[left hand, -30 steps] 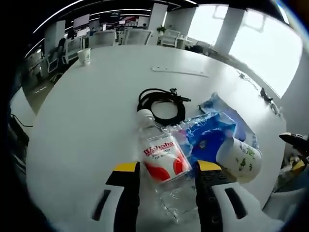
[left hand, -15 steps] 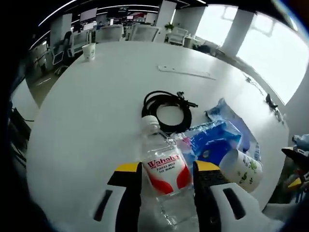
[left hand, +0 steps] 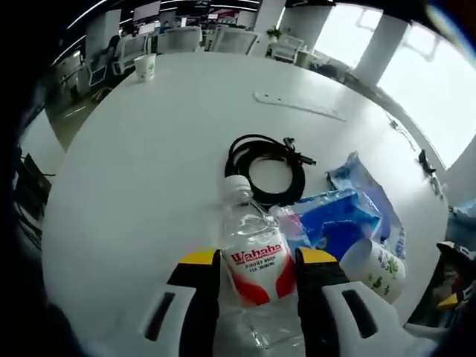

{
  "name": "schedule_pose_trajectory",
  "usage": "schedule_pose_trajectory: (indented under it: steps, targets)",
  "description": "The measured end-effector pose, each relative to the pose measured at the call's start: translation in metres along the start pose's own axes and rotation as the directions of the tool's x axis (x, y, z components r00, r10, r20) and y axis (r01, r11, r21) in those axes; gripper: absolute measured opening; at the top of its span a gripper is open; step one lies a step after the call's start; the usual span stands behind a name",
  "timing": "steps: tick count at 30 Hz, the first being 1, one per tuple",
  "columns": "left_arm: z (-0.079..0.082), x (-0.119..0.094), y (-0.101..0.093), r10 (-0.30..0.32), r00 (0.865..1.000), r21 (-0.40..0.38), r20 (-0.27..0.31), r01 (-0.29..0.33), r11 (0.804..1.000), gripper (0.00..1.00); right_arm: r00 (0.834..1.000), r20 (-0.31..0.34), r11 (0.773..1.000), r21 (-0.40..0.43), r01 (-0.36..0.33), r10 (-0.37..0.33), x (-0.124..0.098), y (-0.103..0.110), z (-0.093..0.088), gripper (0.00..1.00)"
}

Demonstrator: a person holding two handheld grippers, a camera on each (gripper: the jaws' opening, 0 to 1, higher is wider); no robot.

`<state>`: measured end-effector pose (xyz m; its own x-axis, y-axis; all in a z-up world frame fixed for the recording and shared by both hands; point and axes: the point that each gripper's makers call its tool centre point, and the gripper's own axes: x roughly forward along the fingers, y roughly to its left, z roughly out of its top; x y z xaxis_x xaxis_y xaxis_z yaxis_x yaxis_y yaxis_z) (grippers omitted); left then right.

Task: Arrange the tabletop items into an orderly group along one side of the table until the central work area is clear of visible clutter.

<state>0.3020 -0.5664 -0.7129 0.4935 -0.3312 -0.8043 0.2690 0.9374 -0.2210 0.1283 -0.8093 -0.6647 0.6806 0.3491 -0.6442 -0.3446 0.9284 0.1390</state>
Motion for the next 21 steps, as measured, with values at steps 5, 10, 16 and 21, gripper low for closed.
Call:
schedule_pose_trajectory:
  steps: [5,10,16,21]
  targets:
    - [0.009,0.0,-0.004,0.008,1.0,-0.016,0.007,-0.008,1.0,0.43,1.0,-0.012,1.0,-0.007,0.0,0.0,0.002,0.001,-0.003,0.89]
    - [0.009,0.004,0.0,0.032,0.999,-0.032,-0.005,-0.032,0.999,0.42,1.0,-0.015,1.0,-0.009,0.001,-0.001,0.002,0.001,-0.004,0.89]
    - [-0.002,0.01,0.002,0.034,0.999,-0.071,-0.032,-0.037,0.997,0.4,1.0,-0.017,1.0,-0.006,0.008,-0.008,0.001,-0.002,-0.005,0.89]
    - [-0.003,0.013,0.001,0.039,0.998,-0.085,-0.047,-0.042,0.995,0.41,1.0,-0.023,1.0,-0.004,0.009,-0.009,0.001,-0.002,-0.008,0.88]
